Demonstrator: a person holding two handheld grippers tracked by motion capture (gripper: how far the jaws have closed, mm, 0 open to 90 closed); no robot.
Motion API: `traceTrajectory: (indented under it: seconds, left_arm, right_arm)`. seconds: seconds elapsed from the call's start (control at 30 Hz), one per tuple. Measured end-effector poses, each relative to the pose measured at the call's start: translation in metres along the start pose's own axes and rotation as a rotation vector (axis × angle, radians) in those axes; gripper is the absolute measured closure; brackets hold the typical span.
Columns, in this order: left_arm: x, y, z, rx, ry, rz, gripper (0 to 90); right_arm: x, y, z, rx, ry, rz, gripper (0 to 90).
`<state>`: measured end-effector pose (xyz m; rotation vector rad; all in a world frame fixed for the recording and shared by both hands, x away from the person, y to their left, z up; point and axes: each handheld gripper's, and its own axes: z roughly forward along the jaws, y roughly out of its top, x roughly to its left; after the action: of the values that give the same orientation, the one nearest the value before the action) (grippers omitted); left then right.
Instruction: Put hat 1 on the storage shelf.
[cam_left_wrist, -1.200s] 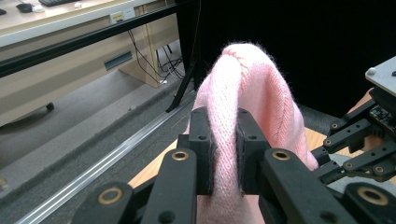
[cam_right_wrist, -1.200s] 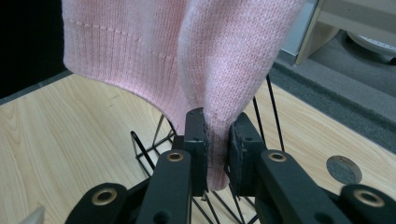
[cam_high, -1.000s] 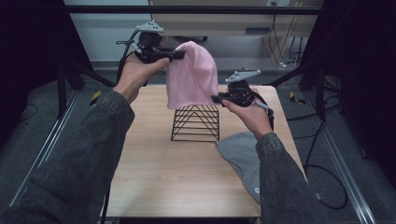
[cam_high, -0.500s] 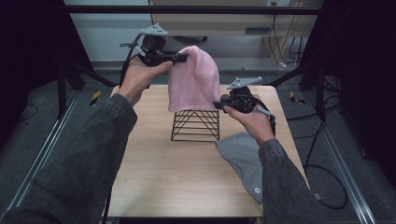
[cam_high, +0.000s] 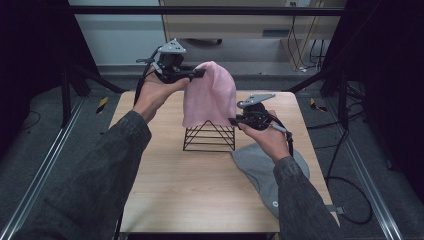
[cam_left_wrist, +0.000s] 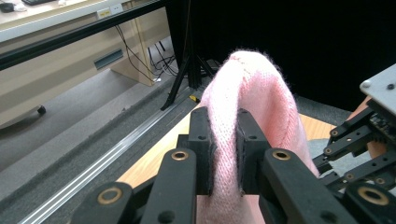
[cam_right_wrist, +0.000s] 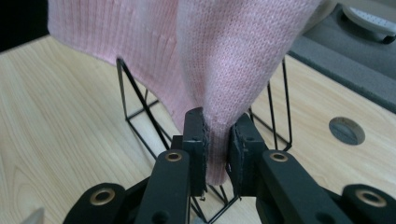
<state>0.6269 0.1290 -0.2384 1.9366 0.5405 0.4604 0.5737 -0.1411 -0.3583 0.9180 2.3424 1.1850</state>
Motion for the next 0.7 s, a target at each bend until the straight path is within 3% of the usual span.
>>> traceTrajectory:
  seconds: [0.4,0.7]
  left_arm:
    - [-0.018,-0.039,0.007,0.017,0.006,-0.038,80.7]
    - [-0.027,-0.051,0.007,0.045,-0.003,-0.046,80.8]
  right_arm:
    - [0.006,-0.024,0.02,0.063,0.0,0.012,77.1]
    - [0.008,-0.027,0.022,0.082,0.006,0.023,70.0]
